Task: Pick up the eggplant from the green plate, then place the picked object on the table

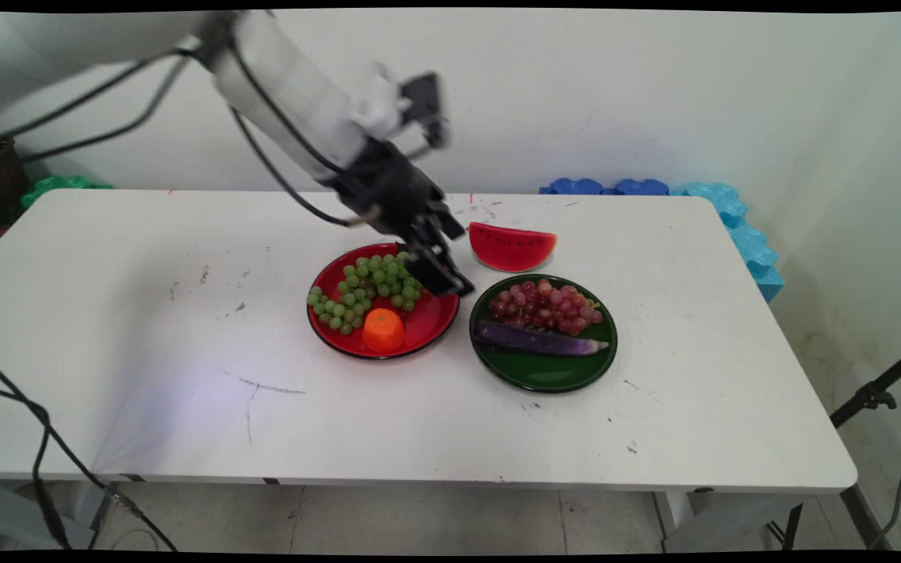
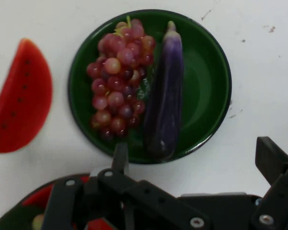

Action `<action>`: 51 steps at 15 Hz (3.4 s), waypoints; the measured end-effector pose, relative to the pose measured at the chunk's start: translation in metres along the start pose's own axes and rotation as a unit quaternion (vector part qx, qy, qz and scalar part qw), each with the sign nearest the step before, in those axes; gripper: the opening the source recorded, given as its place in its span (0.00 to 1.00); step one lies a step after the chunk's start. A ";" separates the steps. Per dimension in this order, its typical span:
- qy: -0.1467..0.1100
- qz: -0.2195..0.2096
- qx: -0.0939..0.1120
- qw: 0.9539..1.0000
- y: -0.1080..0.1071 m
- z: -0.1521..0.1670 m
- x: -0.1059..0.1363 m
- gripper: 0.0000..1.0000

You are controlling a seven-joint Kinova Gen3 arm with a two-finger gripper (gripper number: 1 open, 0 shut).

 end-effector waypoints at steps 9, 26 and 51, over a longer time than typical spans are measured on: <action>-0.032 0.027 -0.012 0.999 0.015 0.095 0.019 1.00; -0.029 0.091 0.013 0.995 0.027 0.189 0.018 0.00; 0.007 0.091 0.021 0.996 0.044 0.051 0.023 0.00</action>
